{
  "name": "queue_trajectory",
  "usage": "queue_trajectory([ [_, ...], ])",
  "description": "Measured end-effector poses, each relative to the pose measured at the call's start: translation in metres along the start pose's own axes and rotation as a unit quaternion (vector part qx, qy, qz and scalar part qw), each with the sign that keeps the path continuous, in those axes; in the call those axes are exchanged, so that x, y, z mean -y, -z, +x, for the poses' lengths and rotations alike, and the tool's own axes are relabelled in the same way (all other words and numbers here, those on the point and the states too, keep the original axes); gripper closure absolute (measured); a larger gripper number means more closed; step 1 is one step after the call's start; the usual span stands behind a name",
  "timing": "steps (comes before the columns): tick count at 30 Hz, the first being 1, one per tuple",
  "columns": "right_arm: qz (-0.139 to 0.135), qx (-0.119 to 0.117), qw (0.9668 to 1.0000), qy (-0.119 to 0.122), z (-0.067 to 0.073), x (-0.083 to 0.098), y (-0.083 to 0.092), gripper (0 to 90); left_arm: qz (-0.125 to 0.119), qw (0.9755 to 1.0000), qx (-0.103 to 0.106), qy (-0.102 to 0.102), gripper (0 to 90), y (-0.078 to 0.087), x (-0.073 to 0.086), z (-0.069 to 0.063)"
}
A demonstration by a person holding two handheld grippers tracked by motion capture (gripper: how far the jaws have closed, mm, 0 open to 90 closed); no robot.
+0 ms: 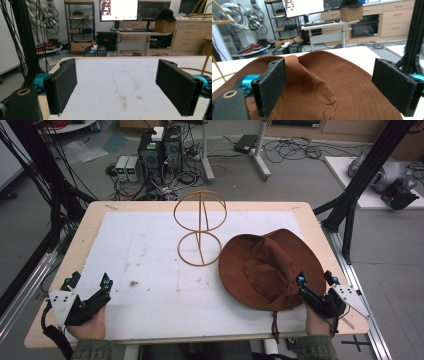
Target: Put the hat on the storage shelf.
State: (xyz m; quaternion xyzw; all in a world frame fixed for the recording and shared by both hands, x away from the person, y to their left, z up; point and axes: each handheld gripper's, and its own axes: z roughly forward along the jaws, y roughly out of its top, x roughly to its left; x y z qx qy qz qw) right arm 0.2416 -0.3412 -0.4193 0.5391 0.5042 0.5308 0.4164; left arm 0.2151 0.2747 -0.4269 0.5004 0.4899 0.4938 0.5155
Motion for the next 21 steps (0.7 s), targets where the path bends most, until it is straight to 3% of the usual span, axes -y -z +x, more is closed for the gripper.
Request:
queue_trajectory([
  [15, 0.003, -0.008, 1.0000, 0.001, 0.0023, -0.0010, -0.0002, 11.5, 0.005, 0.9999, -0.002, 0.010, 17.5, -0.0007, 0.0016, 0.0032],
  [21, 0.002, -0.015, 0.9998, 0.015, 0.0060, -0.0018, 0.0001, 11.5, 0.006, 0.9999, -0.002, 0.012, 17.6, -0.0007, 0.0018, 0.0033],
])
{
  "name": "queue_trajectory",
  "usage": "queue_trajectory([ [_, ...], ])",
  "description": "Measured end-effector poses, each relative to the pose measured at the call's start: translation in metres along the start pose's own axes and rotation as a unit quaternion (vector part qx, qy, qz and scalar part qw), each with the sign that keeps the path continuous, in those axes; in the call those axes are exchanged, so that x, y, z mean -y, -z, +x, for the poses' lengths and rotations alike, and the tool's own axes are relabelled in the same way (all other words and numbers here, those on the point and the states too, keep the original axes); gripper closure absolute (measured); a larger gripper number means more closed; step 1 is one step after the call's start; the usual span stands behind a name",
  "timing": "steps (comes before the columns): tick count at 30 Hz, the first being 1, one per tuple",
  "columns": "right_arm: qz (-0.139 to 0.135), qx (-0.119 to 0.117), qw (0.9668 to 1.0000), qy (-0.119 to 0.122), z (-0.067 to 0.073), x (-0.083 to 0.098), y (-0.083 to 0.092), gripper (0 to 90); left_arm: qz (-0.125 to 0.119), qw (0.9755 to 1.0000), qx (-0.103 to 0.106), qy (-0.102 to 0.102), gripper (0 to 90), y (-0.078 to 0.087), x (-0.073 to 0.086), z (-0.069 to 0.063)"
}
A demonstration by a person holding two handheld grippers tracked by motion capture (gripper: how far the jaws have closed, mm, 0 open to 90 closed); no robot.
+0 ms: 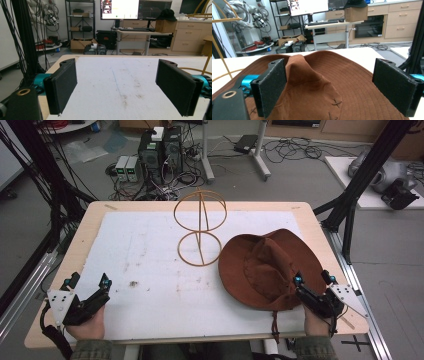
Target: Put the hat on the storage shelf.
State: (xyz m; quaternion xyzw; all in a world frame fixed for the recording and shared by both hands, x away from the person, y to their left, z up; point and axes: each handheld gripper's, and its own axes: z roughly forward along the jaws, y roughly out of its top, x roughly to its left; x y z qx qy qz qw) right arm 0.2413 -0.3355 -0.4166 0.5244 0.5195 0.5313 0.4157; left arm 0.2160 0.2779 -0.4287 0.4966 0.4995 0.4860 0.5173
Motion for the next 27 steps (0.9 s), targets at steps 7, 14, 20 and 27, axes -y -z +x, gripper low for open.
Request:
queue_trajectory([
  [7, 0.007, -0.012, 0.9999, 0.001, 0.004, -0.001, -0.001, 11.5, 0.006, 0.9999, 0.003, 0.010, 17.6, -0.001, 0.002, 0.001],
  [14, 0.011, -0.021, 0.9997, 0.008, 0.008, -0.001, -0.002, 11.5, 0.008, 0.9999, 0.000, 0.009, 17.6, -0.001, 0.002, 0.001],
  [20, 0.020, -0.035, 0.9991, 0.016, 0.014, -0.001, -0.004, 11.5, 0.010, 0.9999, 0.001, 0.012, 17.6, -0.002, 0.003, 0.002],
  [27, 0.039, -0.041, 0.9978, 0.034, 0.025, 0.001, -0.008, 11.5, 0.012, 0.9999, -0.001, 0.013, 17.6, -0.002, 0.003, 0.003],
])
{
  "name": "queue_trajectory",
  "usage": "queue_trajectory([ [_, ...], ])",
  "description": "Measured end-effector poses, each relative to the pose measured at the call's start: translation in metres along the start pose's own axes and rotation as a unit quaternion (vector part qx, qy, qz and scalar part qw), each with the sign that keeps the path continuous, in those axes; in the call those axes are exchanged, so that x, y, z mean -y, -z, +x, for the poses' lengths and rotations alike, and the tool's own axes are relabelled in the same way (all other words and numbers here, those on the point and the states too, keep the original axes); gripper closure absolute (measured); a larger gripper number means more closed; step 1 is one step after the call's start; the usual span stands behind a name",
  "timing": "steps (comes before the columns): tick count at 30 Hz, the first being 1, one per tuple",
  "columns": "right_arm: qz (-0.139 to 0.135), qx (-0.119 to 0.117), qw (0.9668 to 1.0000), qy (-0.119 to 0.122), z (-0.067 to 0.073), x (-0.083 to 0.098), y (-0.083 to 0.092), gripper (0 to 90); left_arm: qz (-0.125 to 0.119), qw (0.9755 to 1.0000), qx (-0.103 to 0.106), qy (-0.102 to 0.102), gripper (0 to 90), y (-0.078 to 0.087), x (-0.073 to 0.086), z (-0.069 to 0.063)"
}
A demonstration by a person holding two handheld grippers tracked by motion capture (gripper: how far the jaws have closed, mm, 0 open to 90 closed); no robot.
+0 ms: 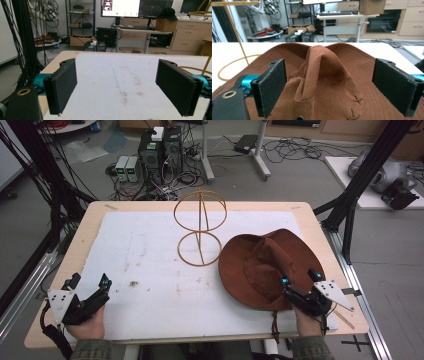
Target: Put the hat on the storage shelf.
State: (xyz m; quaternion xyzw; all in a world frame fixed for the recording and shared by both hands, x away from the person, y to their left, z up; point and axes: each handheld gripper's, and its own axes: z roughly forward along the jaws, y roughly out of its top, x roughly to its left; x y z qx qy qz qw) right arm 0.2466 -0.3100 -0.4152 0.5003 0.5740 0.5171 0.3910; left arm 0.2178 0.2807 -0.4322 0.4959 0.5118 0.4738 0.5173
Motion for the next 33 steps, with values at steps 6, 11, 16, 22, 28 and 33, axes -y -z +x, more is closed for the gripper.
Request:
queue_trajectory([
  [6, 0.013, 0.003, 0.9999, 0.002, 0.004, 0.001, -0.003, 11.6, 0.000, 1.0000, -0.001, 0.001, 17.6, 0.000, 0.000, 0.000],
  [11, 0.024, 0.005, 0.9997, 0.005, 0.006, 0.002, -0.008, 11.6, 0.001, 1.0000, -0.001, 0.002, 17.6, -0.001, 0.001, 0.000],
  [16, 0.044, 0.002, 0.9989, 0.016, 0.010, 0.004, -0.013, 11.5, 0.003, 1.0000, -0.002, -0.001, 17.7, -0.001, 0.001, 0.000],
  [22, 0.075, 0.002, 0.9970, 0.019, 0.016, 0.007, -0.020, 11.5, 0.005, 1.0000, -0.003, -0.001, 17.7, -0.001, 0.001, 0.001],
  [28, 0.082, -0.002, 0.9964, 0.019, 0.020, 0.008, -0.024, 14.3, 0.005, 1.0000, -0.005, -0.001, 17.9, -0.002, 0.002, 0.000],
  [33, 0.091, 0.021, 0.9952, 0.029, 0.026, 0.010, -0.027, 18.0, 0.006, 1.0000, -0.004, -0.002, 17.9, -0.002, 0.002, 0.000],
])
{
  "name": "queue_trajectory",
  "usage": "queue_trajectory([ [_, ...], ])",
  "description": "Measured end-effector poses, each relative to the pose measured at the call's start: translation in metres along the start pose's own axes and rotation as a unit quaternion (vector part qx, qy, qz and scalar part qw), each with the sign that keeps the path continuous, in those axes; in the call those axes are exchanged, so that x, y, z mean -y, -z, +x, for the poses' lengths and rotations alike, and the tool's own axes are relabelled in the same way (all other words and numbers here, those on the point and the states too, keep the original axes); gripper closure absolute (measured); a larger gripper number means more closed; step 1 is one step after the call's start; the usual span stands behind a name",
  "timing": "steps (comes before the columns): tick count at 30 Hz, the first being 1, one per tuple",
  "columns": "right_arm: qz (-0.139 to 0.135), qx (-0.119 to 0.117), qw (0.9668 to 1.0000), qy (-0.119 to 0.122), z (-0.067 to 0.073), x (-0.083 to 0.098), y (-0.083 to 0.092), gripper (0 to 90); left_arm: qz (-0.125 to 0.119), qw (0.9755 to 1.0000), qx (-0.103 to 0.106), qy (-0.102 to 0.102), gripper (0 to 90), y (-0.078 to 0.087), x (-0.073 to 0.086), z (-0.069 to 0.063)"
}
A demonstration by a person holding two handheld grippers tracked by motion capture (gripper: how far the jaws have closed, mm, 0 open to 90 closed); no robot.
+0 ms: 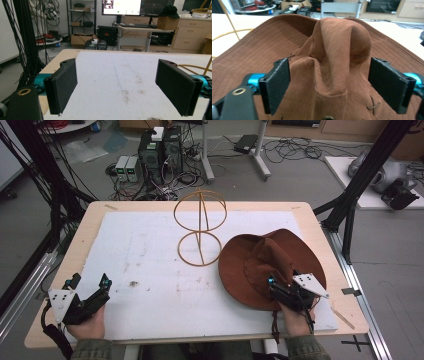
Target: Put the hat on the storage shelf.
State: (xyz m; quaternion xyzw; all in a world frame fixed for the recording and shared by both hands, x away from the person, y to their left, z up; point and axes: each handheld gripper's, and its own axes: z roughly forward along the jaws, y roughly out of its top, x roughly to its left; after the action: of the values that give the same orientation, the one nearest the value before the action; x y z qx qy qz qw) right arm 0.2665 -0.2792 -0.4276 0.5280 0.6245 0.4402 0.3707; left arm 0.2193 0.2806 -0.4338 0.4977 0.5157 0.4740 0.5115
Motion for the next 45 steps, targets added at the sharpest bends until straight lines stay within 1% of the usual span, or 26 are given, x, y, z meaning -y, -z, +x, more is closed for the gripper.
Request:
queue_trajectory([
  [3, 0.001, 0.008, 1.0000, 0.001, 0.000, 0.000, -0.001, 21.3, 0.000, 1.0000, 0.000, 0.001, 17.9, 0.000, 0.000, 0.000],
  [5, 0.002, 0.014, 0.9999, 0.001, 0.000, 0.001, -0.001, 27.9, 0.001, 1.0000, 0.001, -0.001, 17.9, 0.000, 0.000, 0.000],
  [6, 0.002, 0.014, 0.9999, 0.001, 0.000, 0.001, -0.001, 27.9, 0.001, 1.0000, 0.001, -0.001, 18.0, 0.000, 0.000, 0.000],
  [7, 0.007, 0.015, 0.9999, 0.000, -0.001, 0.000, -0.001, 32.7, 0.001, 1.0000, 0.001, -0.001, 18.0, 0.000, 0.000, 0.000],
  [10, 0.019, 0.005, 0.9997, -0.013, -0.002, 0.001, -0.002, 39.9, 0.002, 1.0000, 0.000, -0.002, 18.0, 0.000, 0.000, 0.000],
  [13, 0.022, -0.008, 0.9996, -0.016, -0.004, 0.000, -0.001, 54.9, 0.002, 1.0000, -0.001, -0.002, 18.0, 0.000, 0.000, 0.000],
  [14, 0.021, -0.010, 0.9996, -0.018, -0.004, -0.001, 0.000, 61.2, 0.002, 1.0000, 0.000, -0.001, 18.0, 0.000, 0.000, 0.000],
  [16, 0.022, -0.017, 0.9995, -0.013, -0.003, -0.002, 0.000, 76.0, 0.002, 1.0000, 0.000, -0.001, 18.0, 0.000, 0.000, 0.000],
  [17, 0.022, -0.017, 0.9995, -0.013, -0.003, -0.002, 0.000, 76.0, 0.002, 1.0000, 0.000, -0.001, 18.0, 0.000, 0.000, 0.000],
  [18, 0.030, -0.013, 0.9993, -0.017, -0.001, -0.003, 0.001, 84.9, 0.002, 1.0000, 0.000, -0.001, 18.0, 0.000, 0.000, 0.000],
  [20, 0.034, -0.010, 0.9992, -0.019, 0.000, -0.004, 0.000, 85.7, 0.002, 1.0000, 0.000, -0.001, 18.0, 0.000, 0.000, 0.000],
  [21, 0.036, -0.007, 0.9991, -0.023, 0.000, -0.006, 0.002, 86.3, 0.002, 1.0000, 0.000, -0.001, 18.0, 0.000, 0.000, 0.000],
  [23, 0.030, -0.007, 0.9993, -0.020, 0.000, -0.007, 0.003, 86.5, 0.001, 1.0000, 0.000, 0.001, 18.0, 0.000, 0.000, 0.000],
  [25, 0.030, -0.006, 0.9993, -0.020, 0.001, -0.007, 0.003, 86.5, 0.000, 1.0000, 0.000, 0.001, 18.0, -0.001, 0.001, 0.000],
  [26, 0.031, -0.007, 0.9993, -0.019, 0.000, -0.007, 0.004, 86.5, 0.001, 1.0000, 0.000, 0.002, 18.0, -0.001, 0.001, 0.000],
  [27, 0.039, -0.012, 0.9990, -0.017, 0.000, -0.007, 0.002, 86.5, 0.002, 1.0000, 0.001, 0.002, 18.0, 0.000, 0.001, 0.001],
  [30, 0.039, -0.011, 0.9990, -0.019, 0.000, -0.007, 0.003, 86.5, 0.002, 1.0000, 0.001, 0.002, 18.0, 0.000, 0.001, 0.001],
  [34, 0.030, -0.007, 0.9993, -0.019, 0.000, -0.008, 0.004, 86.5, 0.002, 1.0000, 0.000, 0.004, 18.0, -0.001, 0.001, 0.002],
  [37, 0.023, -0.006, 0.9996, -0.013, 0.000, -0.008, 0.005, 86.5, 0.003, 1.0000, 0.004, 0.006, 18.0, -0.001, 0.001, 0.002],
  [38, 0.011, -0.003, 0.9998, -0.014, 0.001, -0.009, 0.007, 86.5, 0.002, 1.0000, 0.004, 0.007, 18.2, -0.001, 0.001, 0.002],
  [40, 0.007, -0.001, 0.9999, -0.014, 0.001, -0.010, 0.008, 86.5, 0.003, 1.0000, 0.004, 0.007, 18.2, -0.001, 0.001, 0.003],
  [41, 0.002, 0.000, 0.9999, -0.011, 0.000, -0.010, 0.009, 86.5, 0.003, 1.0000, 0.003, 0.007, 18.2, -0.001, 0.001, 0.004],
  [42, -0.006, 0.002, 0.9999, -0.014, 0.000, -0.012, 0.011, 86.5, 0.002, 1.0000, 0.003, 0.008, 18.2, -0.001, 0.001, 0.004],
  [43, -0.006, 0.002, 0.9999, -0.014, 0.000, -0.012, 0.011, 86.5, 0.003, 1.0000, 0.002, 0.009, 18.2, -0.001, 0.001, 0.004],
  [44, -0.016, 0.003, 0.9997, -0.017, 0.000, -0.013, 0.013, 86.5, 0.003, 0.9999, 0.002, 0.010, 18.2, -0.001, 0.001, 0.005],
  [45, -0.019, 0.004, 0.9996, -0.019, 0.000, -0.014, 0.014, 86.5, 0.003, 0.9999, 0.002, 0.010, 18.2, -0.001, 0.001, 0.005],
])
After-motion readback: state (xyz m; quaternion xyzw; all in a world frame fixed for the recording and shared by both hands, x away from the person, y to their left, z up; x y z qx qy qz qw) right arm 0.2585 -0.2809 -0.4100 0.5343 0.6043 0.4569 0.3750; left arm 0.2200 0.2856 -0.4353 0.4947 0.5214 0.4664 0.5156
